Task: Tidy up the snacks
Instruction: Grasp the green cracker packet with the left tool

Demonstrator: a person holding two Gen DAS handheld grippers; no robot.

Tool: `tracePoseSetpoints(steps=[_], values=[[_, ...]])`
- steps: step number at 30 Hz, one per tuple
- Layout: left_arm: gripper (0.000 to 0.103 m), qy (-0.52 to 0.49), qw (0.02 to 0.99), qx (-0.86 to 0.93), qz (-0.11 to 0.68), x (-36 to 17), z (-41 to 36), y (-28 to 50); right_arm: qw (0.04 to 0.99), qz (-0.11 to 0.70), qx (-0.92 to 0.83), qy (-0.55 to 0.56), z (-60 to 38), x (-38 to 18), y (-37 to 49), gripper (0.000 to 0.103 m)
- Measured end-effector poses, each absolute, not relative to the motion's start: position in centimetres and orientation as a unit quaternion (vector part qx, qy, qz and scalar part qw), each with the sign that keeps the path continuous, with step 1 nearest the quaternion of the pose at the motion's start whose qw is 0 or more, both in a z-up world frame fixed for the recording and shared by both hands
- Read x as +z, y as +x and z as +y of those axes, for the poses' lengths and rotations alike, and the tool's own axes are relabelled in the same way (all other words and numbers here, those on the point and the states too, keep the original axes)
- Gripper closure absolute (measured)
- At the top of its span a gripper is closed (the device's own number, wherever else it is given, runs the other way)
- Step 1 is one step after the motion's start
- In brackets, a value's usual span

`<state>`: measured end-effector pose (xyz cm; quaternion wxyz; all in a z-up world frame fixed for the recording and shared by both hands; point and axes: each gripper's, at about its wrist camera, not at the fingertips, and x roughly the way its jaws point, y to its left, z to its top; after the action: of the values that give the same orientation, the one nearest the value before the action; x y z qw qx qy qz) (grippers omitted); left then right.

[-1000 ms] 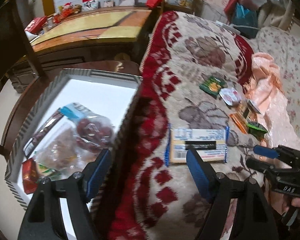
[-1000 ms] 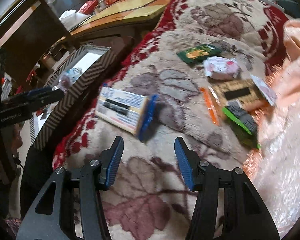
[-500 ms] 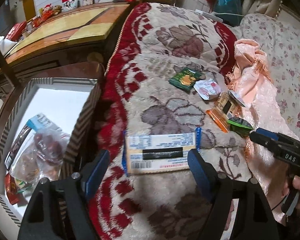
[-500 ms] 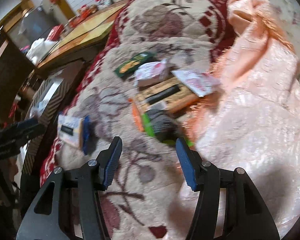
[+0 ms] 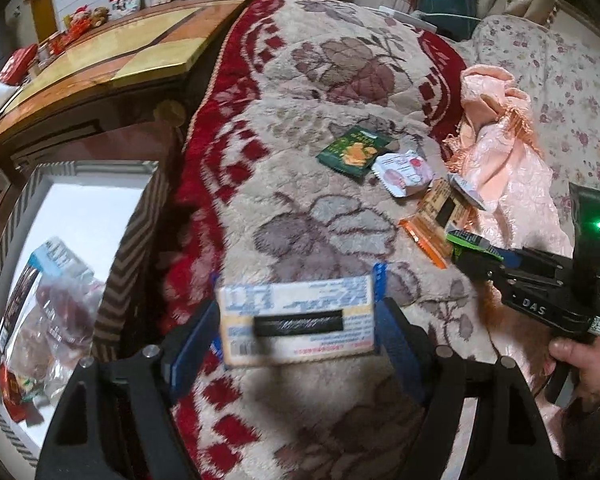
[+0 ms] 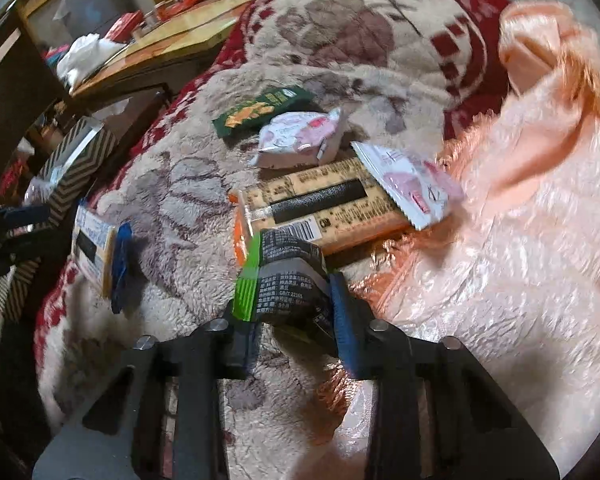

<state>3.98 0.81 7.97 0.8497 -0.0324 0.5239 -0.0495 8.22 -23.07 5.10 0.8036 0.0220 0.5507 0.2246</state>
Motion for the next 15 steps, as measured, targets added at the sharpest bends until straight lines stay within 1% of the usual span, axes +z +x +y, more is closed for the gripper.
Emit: tracePoseSetpoints(steps=[7, 15], values=[[0.021, -0.037, 0.846, -0.067, 0.528, 7.9, -0.9, 6.8, 0.813, 0.528, 0.22, 0.108, -26.6, 7.5, 6.9, 0.074], [0.021, -0.038, 0.839, -0.102, 0.533, 7.7, -4.2, 10.4, 0.816, 0.524, 0.209, 0.123, -28.2, 8.0, 6.6, 0.074]])
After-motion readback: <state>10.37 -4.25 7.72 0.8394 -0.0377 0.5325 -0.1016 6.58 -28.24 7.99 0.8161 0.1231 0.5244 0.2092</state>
